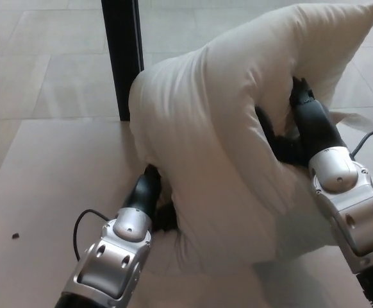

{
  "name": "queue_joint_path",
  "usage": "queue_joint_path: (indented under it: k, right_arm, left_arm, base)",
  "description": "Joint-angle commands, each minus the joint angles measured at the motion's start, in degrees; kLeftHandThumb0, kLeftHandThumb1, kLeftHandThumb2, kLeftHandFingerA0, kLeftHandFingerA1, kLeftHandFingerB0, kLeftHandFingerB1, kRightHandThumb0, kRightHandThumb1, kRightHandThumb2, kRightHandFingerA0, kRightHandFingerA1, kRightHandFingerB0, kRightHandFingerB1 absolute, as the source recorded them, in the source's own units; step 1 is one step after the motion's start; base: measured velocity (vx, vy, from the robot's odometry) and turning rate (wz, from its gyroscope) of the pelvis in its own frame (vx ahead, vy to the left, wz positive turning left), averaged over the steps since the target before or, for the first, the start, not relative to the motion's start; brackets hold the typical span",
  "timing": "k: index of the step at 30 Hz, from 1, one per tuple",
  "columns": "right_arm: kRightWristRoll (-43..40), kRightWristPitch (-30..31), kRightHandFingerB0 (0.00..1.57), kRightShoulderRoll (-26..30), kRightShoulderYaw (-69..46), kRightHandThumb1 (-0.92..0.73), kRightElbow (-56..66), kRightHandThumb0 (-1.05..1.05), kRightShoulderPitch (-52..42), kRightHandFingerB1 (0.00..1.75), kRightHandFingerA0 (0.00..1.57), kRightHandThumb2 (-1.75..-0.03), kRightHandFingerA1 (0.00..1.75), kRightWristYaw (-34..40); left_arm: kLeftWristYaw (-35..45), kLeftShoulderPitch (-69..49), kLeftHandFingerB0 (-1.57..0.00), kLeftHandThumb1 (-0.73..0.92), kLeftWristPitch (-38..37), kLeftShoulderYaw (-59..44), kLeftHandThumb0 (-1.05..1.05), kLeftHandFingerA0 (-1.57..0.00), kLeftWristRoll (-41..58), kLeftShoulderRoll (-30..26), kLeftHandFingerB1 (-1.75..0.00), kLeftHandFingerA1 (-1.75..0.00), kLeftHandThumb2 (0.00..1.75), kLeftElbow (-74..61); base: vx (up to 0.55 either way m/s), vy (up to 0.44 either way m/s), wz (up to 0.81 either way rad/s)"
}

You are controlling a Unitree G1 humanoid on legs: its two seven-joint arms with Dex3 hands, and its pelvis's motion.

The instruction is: The robot uses its left hand to press on the left side of the pillow kept in the middle of the desk and uses its right hand to lift up and the right side of the pillow and turn it over

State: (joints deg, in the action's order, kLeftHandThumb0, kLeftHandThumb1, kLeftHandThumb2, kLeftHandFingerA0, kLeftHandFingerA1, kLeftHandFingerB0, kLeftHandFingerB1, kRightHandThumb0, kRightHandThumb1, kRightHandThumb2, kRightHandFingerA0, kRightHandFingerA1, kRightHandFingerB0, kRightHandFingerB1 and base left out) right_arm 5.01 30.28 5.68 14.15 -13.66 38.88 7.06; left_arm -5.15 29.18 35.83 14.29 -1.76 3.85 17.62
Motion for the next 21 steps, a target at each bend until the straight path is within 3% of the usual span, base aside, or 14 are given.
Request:
queue_joint_path:
  k: [1,4,5,6,9,10,11,12,14,15,16,19,20,21]
  right_arm:
    - [2.06,3.21,0.11,-7.52,29.86,-0.6,-6.66,-0.93,-2.51,0.54,0.19,-0.55,1.39,-27.97]
    - [2.0,2.66,0.1,-7.4,30.44,-0.59,-6.46,-0.88,-2.4,0.52,0.37,-0.6,1.3,-29.17]
    - [1.89,2.35,0.12,-7.48,30.4,-0.58,-6.9,-0.86,-2.43,0.49,0.6,-0.61,1.4,-29.49]
    - [1.74,1.47,0.14,-7.77,30.27,-0.5,-7.89,-0.98,-2.66,0.52,0.83,-0.87,1.31,-30.01]
    - [1.49,-0.23,0.14,-8.35,29.57,-0.47,-9.56,-0.93,-3.29,0.5,0.78,-0.87,1.21,-30.75]
    - [1.18,0.08,0.19,-8.36,29.33,-0.54,-9.58,-0.87,-3.29,0.48,0.6,-0.59,1.15,-31.34]
    - [0.85,0.54,0.18,-8.7,29.06,-0.42,-9.74,-0.89,-3.11,0.51,0.63,-0.8,1.1,-31.64]
    - [0.5,0.58,0.21,-8.94,28.64,-0.54,-10.06,-0.84,-3.28,0.46,0.63,-0.58,1.26,-31.84]
    - [0.59,0.61,0.15,-8.96,28.65,-0.42,-10.12,-0.84,-3.41,0.52,0.59,-0.85,1.02,-31.9]
    - [0.69,0.35,0.17,-8.85,28.88,-0.55,-10.42,-0.85,-3.27,0.48,0.44,-0.58,0.93,-32.6]
    - [0.38,1.29,0.18,-9.02,28.74,-0.55,-10.46,-0.83,-3.26,0.48,0.42,-0.57,0.96,-32.8]
    - [0.47,2.78,0.18,-9.09,28.96,-0.56,-10.08,-0.83,-3.03,0.48,0.41,-0.57,0.92,-32.75]
    - [0.38,2.44,0.12,-9.01,28.84,-0.49,-9.98,-0.94,-3.16,0.52,0.4,-0.89,0.88,-32.84]
    - [0.3,1.89,0.12,-8.95,28.63,-0.49,-9.95,-0.94,-3.42,0.52,0.4,-0.89,0.88,-32.98]
  left_arm:
    - [6.41,-9.9,0.0,0.46,-11.63,11.78,-0.75,-0.49,1.09,12.76,-0.07,-0.9,0.84,8.64]
    - [4.91,-9.76,0.0,0.48,-9.9,11.73,-0.84,-0.41,0.96,14.01,0.0,-0.85,0.84,8.27]
    - [4.99,-9.84,0.0,0.55,-10.02,11.76,-0.68,-0.41,0.93,14.1,-0.07,-1.09,0.59,8.4]
    - [5.33,-10.45,0.0,0.42,-10.25,11.44,-0.71,-0.46,1.46,14.35,-0.1,-0.9,0.81,8.38]
    - [5.91,-11.8,0.0,0.46,-11.44,10.84,-0.76,-0.39,2.18,14.66,-0.03,-0.83,0.81,8.37]
    - [5.68,-11.95,0.0,0.42,-11.79,10.75,-0.7,-0.48,2.07,14.86,-0.12,-0.87,0.81,8.73]
    - [6.09,-12.47,0.0,0.53,-12.68,10.42,-0.65,-0.41,2.46,14.67,-0.11,-1.02,0.56,8.43]
    - [6.19,-12.37,0.0,0.53,-12.74,10.23,-0.65,-0.48,2.49,14.75,-0.11,-1.1,0.56,8.8]
    - [6.55,-12.67,0.0,0.42,-14.11,9.31,-0.66,-0.47,3.19,15.24,-0.12,-0.89,0.8,9.54]
    - [6.43,-12.52,0.0,0.54,-14.42,9.76,-0.65,-0.53,2.58,15.0,-0.1,-1.13,0.57,10.03]
    - [6.34,-12.41,0.0,0.54,-14.53,9.76,-0.66,-0.53,2.39,15.04,-0.1,-0.91,0.57,10.44]
    - [6.88,-12.48,0.0,0.54,-15.31,9.21,-0.66,-0.54,2.81,15.18,-0.08,-1.02,0.57,10.93]
    - [6.77,-12.43,0.0,0.54,-15.27,9.19,-0.69,-0.48,2.76,15.24,-0.09,-1.03,0.57,10.99]
    - [6.64,-12.39,0.0,0.54,-15.28,9.15,-0.69,-0.48,2.68,15.34,-0.09,-1.03,0.57,11.19]
  base:
    - [0.0,0.0,0.0]
    - [0.0,0.0,0.0]
    - [0.0,0.0,0.0]
    - [0.0,0.0,0.0]
    - [0.0,0.0,0.0]
    - [0.0,0.0,0.0]
    - [0.0,0.0,0.0]
    - [0.0,0.0,0.0]
    - [0.0,0.0,0.0]
    - [0.0,0.0,0.0]
    - [0.0,0.0,0.0]
    - [0.0,0.0,0.0]
    - [0.0,0.0,0.0]
    - [0.0,0.0,0.0]
